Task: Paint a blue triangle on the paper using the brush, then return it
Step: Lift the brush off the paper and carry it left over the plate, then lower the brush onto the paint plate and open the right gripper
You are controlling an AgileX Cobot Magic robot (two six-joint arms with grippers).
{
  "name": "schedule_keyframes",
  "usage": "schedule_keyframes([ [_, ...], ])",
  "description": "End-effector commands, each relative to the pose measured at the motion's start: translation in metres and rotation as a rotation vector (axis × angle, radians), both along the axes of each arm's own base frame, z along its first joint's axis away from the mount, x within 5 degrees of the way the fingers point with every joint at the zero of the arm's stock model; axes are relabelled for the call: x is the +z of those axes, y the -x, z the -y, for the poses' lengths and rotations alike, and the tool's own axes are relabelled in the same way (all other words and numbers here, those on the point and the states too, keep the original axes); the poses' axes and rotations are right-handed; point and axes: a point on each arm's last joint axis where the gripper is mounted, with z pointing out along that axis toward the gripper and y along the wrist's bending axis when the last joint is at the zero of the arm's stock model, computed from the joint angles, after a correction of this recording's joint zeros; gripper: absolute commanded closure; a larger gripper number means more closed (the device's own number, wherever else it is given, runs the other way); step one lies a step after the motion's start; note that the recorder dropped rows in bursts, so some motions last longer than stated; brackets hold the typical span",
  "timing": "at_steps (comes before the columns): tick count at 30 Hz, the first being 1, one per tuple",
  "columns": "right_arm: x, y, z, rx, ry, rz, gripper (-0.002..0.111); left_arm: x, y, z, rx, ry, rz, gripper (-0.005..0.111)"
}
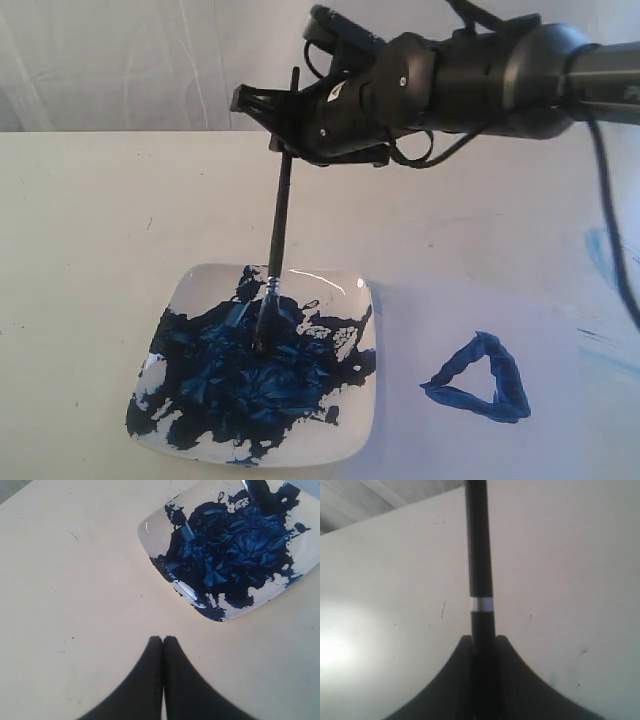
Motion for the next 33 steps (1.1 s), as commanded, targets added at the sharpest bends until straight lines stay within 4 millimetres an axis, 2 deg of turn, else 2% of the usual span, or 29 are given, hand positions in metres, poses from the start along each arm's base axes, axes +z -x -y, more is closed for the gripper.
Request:
schedule_keyframes([
  [1,-0.021,-0.016,-0.016,0.009,0.012,-0.089,0.108,-0.001,0.000,-0.001,0.009,0.014,-0.001,0.107],
  [8,-0.061,-0.036,-0.021,-0.022,0.023,-0.220,0.108,-0.001,0.001,0.000,0.005,0.027,-0.010,0.107],
  [14,-0.081,-0.041,-0.022,-0.036,0.039,-0.240,0.108,-0.001,0.001,0.001,0.003,0.031,-0.012,0.107],
  [33,-0.115,-0.045,-0.024,-0.060,0.056,-0.281,0.108,-0.001,0.001,0.001,0.003,0.031,-0.012,0.107],
])
